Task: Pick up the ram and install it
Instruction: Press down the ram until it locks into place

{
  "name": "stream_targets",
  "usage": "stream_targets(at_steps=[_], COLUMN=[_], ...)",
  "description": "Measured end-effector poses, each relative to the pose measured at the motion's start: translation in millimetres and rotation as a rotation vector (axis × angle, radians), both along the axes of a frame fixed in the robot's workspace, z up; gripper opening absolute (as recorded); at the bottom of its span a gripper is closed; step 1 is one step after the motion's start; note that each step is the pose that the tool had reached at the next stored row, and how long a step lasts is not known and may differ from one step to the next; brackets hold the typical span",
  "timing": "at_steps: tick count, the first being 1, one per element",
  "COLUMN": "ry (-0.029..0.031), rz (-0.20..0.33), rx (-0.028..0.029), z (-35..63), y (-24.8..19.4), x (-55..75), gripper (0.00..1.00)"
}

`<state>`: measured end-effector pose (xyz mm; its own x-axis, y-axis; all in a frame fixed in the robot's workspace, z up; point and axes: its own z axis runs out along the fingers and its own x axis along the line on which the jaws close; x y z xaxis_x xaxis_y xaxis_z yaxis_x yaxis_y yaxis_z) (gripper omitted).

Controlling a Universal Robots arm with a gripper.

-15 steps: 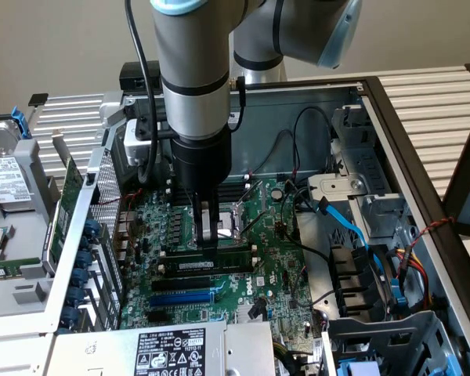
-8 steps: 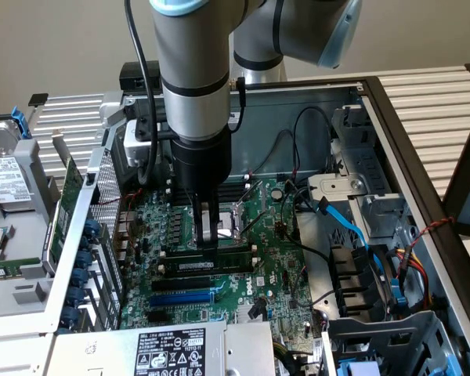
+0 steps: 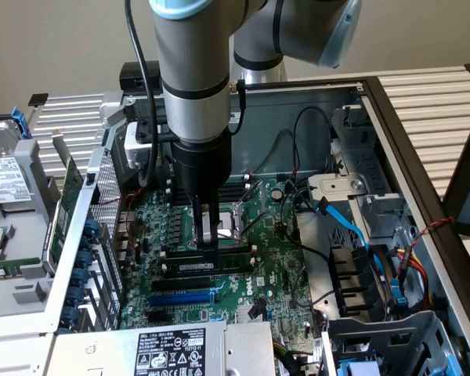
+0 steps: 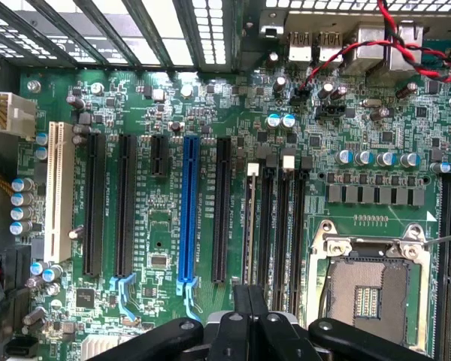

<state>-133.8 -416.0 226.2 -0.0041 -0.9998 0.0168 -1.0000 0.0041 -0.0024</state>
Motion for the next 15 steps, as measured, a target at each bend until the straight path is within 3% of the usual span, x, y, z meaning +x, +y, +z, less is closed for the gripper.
stream_targets(at_steps=[3,9,15], ry=[-0.0016,-0.0003,-0.0003], rz=[0.000,0.000,0.000], rx=[0.0043,0.0054,0.0098], z=[3.5,20.5,22.5], y=[0.3,-0.4,-1.4], x=[0.2,0.0,0.1], gripper=[0.11,0.11,0.11])
